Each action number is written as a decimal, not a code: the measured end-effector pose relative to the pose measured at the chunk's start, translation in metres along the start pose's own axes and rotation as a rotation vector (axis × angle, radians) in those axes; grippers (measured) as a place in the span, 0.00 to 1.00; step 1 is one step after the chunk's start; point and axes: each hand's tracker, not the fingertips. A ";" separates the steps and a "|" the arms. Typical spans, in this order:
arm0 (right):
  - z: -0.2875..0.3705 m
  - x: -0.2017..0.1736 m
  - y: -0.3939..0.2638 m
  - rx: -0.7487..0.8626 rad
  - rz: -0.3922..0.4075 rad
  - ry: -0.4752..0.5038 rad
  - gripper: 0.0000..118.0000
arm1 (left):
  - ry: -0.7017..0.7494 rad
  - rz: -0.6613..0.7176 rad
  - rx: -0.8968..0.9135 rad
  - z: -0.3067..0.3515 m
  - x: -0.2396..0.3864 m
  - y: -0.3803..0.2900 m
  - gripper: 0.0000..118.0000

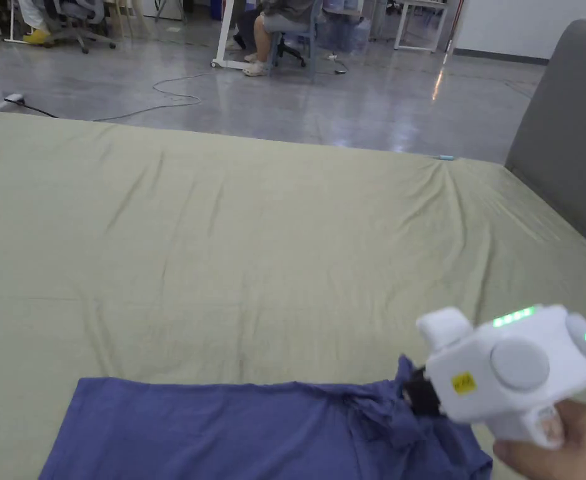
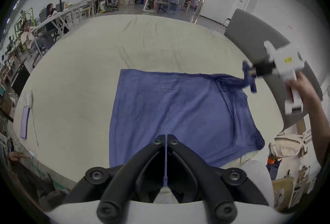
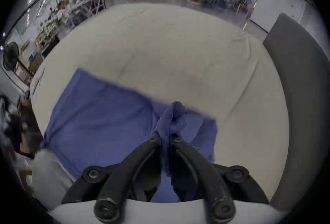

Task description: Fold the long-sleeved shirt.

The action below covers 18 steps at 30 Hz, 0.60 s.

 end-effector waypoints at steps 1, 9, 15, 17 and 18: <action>-0.012 -0.009 -0.018 -0.032 -0.031 -0.008 0.04 | -0.004 0.003 0.003 0.003 0.001 -0.003 0.00; -0.091 -0.004 -0.085 -0.077 -0.539 0.115 0.07 | -0.024 0.029 -0.004 0.024 0.008 -0.025 0.00; -0.038 0.009 -0.071 -0.049 -0.502 0.134 0.61 | -0.027 0.052 0.000 0.041 0.000 -0.030 0.00; 0.007 0.009 -0.075 0.082 -0.471 0.090 0.87 | -0.021 0.054 0.008 0.046 -0.002 -0.030 0.00; 0.028 0.010 -0.079 0.144 -0.461 0.101 0.87 | -0.017 0.055 0.012 0.047 -0.003 -0.030 0.00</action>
